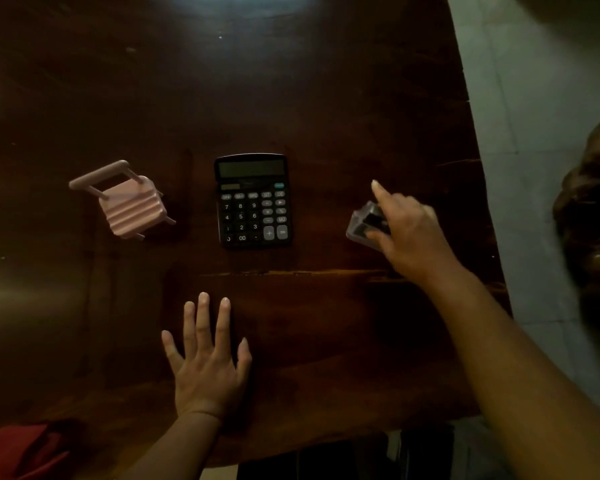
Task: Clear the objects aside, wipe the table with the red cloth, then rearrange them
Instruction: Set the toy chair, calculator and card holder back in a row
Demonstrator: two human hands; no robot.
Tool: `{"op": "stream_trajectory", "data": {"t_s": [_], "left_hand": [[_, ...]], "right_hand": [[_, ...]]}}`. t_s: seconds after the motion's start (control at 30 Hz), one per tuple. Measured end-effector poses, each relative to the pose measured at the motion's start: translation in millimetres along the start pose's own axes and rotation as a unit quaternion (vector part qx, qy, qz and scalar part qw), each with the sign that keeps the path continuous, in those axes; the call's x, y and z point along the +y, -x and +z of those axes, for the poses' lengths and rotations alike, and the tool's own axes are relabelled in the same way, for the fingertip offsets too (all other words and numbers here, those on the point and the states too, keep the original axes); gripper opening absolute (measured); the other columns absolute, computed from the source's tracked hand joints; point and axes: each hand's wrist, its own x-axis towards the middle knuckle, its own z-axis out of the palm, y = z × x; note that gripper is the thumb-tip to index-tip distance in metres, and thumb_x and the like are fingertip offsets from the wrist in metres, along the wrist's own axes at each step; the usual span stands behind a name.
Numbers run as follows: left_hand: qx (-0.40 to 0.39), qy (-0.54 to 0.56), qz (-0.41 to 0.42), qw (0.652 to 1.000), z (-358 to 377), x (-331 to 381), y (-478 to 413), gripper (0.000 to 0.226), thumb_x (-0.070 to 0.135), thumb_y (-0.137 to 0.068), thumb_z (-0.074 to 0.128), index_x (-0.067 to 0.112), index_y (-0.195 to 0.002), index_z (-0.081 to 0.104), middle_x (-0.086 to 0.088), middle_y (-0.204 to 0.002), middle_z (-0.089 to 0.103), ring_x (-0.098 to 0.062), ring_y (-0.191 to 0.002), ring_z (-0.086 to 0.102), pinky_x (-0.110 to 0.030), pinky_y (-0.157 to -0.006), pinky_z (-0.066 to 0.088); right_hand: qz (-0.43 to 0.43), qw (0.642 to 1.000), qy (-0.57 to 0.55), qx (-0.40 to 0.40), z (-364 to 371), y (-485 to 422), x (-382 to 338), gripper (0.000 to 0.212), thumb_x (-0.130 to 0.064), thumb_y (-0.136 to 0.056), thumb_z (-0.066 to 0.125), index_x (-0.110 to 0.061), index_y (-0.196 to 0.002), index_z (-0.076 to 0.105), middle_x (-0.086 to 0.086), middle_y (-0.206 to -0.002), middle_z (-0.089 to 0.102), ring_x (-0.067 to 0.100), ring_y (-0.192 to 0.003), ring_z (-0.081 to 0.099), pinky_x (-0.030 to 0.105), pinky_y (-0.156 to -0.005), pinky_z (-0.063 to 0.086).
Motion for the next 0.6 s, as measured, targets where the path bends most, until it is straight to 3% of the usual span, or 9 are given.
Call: {"op": "stream_trajectory", "data": {"t_s": [0.2, 0.4, 0.6], "left_hand": [[0.007, -0.004, 0.008, 1.000, 0.5, -0.2, -0.6, 0.075, 0.051, -0.087, 0.034, 0.026, -0.154, 0.013, -0.007, -0.163, 0.003, -0.027, -0.148, 0.001, -0.065, -0.112, 0.001], [0.012, -0.010, 0.008, 1.000, -0.9, 2.0, -0.3, 0.075, 0.050, -0.086, 0.036, 0.025, -0.154, 0.015, -0.009, -0.163, 0.006, -0.028, -0.148, 0.001, -0.068, -0.111, 0.006], [0.012, -0.013, 0.012, 1.000, -0.4, 2.8, 0.1, 0.075, 0.051, -0.088, 0.035, 0.026, -0.154, 0.008, -0.008, -0.163, 0.002, -0.027, -0.148, -0.003, -0.066, -0.112, 0.002]], "right_hand": [[-0.072, 0.994, 0.067, -0.037, -7.3, -76.4, -17.3, 0.078, -0.023, -0.086, 0.070, -0.015, -0.151, 0.028, 0.005, -0.124, 0.058, 0.025, -0.116, 0.052, 0.049, -0.102, 0.036], [-0.074, 0.991, 0.087, -0.072, 9.6, -89.8, -19.5, 0.075, -0.023, -0.087, 0.068, -0.017, -0.150, 0.029, 0.005, -0.127, 0.056, 0.025, -0.118, 0.050, 0.048, -0.101, 0.038], [-0.059, 0.996, 0.067, -0.021, 16.8, -78.6, -21.7, 0.075, -0.014, -0.085, 0.069, -0.014, -0.149, 0.031, 0.012, -0.138, 0.048, 0.030, -0.129, 0.042, 0.057, -0.111, 0.031]]}}
